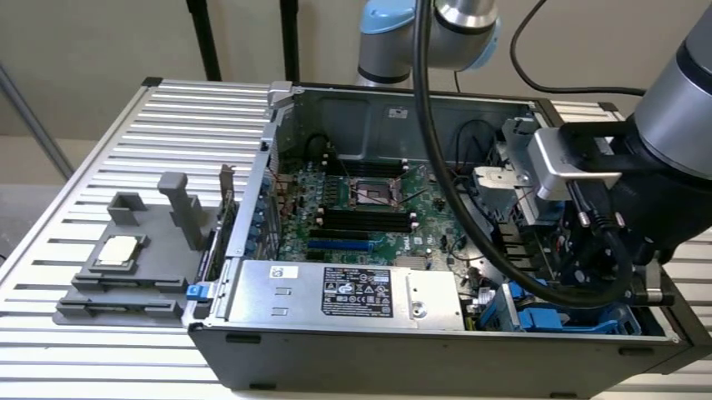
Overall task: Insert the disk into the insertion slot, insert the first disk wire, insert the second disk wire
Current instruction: 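Insert the second disk wire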
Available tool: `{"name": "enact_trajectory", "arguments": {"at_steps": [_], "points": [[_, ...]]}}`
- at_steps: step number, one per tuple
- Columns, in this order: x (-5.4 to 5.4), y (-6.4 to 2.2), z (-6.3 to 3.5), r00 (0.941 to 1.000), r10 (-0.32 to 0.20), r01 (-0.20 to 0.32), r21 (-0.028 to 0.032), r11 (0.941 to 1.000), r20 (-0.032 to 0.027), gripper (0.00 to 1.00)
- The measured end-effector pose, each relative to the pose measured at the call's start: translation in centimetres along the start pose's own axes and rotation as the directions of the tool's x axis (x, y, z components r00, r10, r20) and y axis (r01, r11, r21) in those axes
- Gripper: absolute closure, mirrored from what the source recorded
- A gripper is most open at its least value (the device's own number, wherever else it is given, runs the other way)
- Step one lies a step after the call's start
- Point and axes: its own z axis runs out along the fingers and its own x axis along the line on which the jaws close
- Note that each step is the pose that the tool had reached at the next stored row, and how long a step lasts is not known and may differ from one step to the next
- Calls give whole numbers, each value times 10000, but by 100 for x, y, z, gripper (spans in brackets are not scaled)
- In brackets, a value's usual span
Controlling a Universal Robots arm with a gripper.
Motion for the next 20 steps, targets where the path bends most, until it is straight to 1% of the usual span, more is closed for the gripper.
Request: {"name": "enact_trajectory", "arguments": {"at_steps": [1,3,6,9,11,15,17,19,20], "points": [[-1,0,-7,10000,0,0,0,10000,0,82],[-3,0,-31,10000,0,0,0,10000,-2,82],[-9,-8,-117,10000,-1,1,0,10000,0,82],[-13,-13,-183,10000,0,0,0,10000,2,82],[-12,-14,-200,10000,0,0,0,10000,3,82],[-12,-14,-205,10000,0,0,0,10000,2,82],[-13,-15,-209,10000,0,0,-1,10000,1,80],[-14,-15,-213,10000,0,0,0,10000,1,67],[-16,-15,-214,10000,0,0,0,10000,1,67]]}}
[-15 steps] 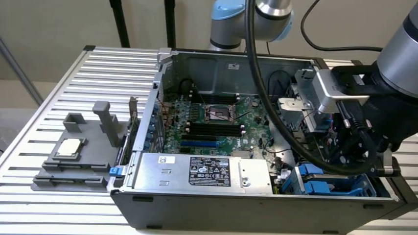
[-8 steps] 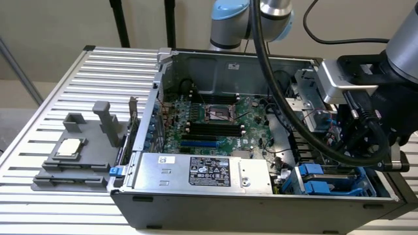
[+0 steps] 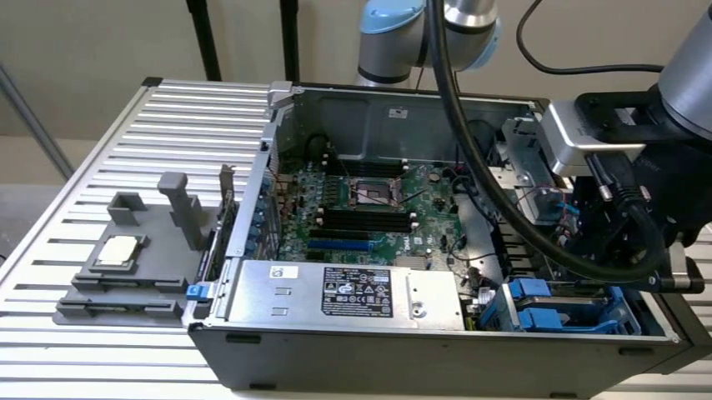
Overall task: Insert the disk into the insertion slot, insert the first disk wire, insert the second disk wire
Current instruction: 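Insert the second disk wire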
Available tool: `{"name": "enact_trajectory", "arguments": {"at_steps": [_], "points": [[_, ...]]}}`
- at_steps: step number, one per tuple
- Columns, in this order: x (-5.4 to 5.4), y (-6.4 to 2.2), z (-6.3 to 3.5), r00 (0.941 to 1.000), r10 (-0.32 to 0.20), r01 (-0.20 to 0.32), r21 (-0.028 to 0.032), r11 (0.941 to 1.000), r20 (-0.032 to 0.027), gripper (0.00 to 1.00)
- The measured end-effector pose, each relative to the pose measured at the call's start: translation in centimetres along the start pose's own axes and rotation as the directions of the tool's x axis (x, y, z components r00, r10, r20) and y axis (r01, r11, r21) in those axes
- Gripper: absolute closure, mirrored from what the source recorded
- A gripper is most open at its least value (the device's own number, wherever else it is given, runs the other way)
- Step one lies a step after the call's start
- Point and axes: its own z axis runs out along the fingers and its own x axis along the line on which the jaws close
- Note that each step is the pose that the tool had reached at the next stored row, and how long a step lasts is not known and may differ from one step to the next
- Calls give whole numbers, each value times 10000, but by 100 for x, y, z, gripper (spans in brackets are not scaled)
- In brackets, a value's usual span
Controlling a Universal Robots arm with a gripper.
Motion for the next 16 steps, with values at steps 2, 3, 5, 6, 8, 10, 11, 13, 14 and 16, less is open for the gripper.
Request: {"name": "enact_trajectory", "arguments": {"at_steps": [2,3,5,6,8,10,11,13,14,16], "points": [[-6,0,1,10000,0,0,0,10000,0,67],[-10,-2,2,10000,1,-1,0,10000,1,67],[-21,-13,4,10000,1,-1,0,10000,1,67],[-28,-23,6,10000,1,-1,0,10000,1,67],[-38,-43,9,10000,0,0,0,10000,1,67],[-41,-61,11,10000,0,0,0,10000,1,67],[-42,-67,13,10000,0,0,0,10000,1,67],[-44,-76,16,10000,0,0,0,10000,0,67],[-45,-78,19,10000,1,-1,0,10000,2,67],[-51,-78,25,10000,2,-2,0,10000,1,67]]}}
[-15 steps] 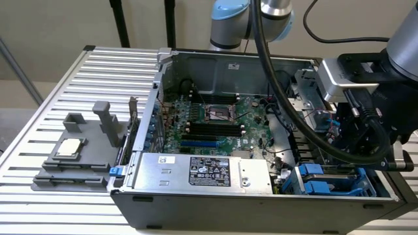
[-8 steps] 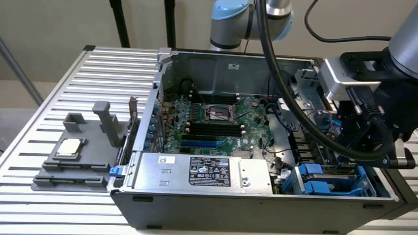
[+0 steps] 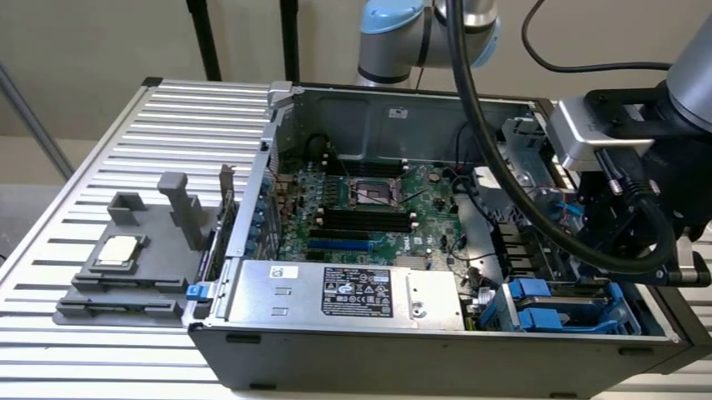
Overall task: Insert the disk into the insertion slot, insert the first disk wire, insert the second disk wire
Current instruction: 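Insert the second disk wire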
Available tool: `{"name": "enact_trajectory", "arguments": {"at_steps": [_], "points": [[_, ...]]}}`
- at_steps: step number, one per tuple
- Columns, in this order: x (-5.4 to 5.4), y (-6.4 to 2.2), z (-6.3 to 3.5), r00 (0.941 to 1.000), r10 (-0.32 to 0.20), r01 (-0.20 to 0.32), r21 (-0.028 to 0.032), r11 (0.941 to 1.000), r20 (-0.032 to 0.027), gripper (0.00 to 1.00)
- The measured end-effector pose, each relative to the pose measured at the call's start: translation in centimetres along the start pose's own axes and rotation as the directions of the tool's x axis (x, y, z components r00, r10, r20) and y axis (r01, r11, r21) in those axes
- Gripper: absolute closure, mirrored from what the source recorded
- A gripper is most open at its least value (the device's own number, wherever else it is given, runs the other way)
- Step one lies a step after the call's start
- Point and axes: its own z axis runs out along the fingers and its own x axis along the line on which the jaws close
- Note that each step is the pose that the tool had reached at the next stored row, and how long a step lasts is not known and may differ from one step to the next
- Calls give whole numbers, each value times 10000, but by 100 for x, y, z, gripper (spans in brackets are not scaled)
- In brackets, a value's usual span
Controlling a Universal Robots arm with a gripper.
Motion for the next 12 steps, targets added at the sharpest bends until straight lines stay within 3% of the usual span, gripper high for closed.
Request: {"name": "enact_trajectory", "arguments": {"at_steps": [12], "points": [[-55,-15,44,10000,-2,2,-4,10000,-9,67]]}}
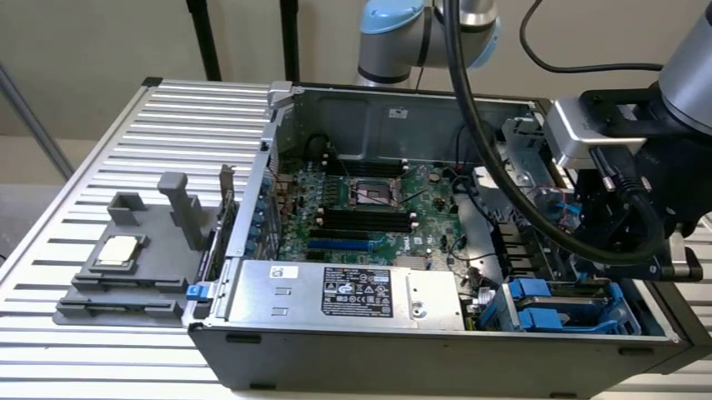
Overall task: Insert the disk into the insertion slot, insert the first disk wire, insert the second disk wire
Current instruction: 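Insert the second disk wire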
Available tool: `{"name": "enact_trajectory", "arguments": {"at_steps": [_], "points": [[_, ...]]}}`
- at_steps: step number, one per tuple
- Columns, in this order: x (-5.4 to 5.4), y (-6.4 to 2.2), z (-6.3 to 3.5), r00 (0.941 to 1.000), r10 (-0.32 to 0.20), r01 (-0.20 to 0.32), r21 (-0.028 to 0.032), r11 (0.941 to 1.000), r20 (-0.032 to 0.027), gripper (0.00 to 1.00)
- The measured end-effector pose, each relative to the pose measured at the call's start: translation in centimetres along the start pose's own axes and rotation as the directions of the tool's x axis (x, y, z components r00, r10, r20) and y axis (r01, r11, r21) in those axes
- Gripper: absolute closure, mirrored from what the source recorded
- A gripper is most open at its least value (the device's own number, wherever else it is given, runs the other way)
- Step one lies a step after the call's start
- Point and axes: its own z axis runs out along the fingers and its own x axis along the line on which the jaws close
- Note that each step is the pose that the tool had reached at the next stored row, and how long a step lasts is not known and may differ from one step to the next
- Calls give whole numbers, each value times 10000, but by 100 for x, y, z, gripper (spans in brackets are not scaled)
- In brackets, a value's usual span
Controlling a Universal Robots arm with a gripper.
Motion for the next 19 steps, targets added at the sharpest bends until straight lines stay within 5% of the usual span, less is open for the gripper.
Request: {"name": "enact_trajectory", "arguments": {"at_steps": [6,8,14,19], "points": [[-4,-20,13,10000,2,-2,-16,10000,-13,69],[-4,-20,14,10000,0,0,-16,10000,-15,83],[7,-13,19,10000,0,0,-15,10000,-14,84],[62,53,43,10000,-3,3,53,10000,31,84]]}}
